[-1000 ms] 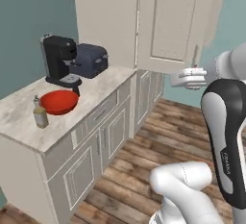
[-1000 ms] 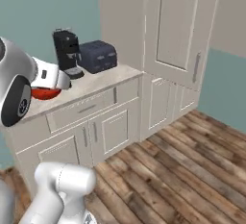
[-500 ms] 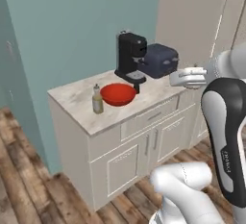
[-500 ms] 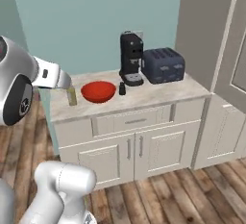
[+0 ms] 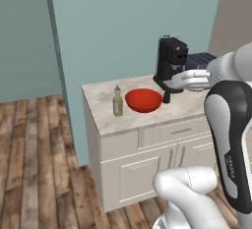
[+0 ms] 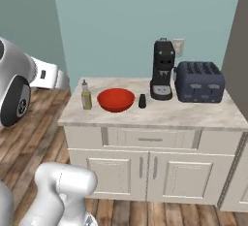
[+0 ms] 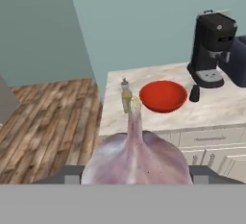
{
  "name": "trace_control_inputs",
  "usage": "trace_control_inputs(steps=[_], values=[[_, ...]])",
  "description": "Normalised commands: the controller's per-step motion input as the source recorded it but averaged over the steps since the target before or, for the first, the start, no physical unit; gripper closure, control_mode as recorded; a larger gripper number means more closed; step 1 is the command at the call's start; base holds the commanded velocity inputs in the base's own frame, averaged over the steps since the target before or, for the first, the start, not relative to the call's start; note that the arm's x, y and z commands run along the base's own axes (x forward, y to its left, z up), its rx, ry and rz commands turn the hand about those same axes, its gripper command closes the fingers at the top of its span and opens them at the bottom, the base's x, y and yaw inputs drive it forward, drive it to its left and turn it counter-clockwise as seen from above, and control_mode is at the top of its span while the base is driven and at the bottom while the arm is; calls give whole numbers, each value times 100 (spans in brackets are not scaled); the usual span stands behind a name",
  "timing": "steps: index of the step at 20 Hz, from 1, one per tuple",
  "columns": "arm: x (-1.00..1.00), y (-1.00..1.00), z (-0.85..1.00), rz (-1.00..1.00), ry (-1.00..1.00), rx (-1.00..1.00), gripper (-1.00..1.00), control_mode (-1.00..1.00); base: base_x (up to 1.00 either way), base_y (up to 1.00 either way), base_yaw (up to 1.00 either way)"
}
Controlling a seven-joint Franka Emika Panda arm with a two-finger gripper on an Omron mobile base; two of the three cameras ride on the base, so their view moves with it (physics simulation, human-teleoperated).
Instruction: Retrieve the bottle and the shaker from the cabinet and place them next to the mixing bowl on the counter. Then add garlic from the fridge to the mixing bowl.
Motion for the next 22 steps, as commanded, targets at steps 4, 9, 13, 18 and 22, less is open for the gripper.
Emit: trace_control_inputs(steps=[4, 9, 13, 18, 22], values=[[0, 0, 0, 0, 0, 0, 100, 100, 23, -40, 9], [0, 0, 0, 0, 0, 0, 100, 100, 39, -2, -1], [0, 0, 0, 0, 0, 0, 100, 100, 80, -19, 0], [0, 0, 0, 0, 0, 0, 100, 100, 71, -43, -4], [0, 0, 0, 0, 0, 0, 100, 100, 31, -48, 0]])
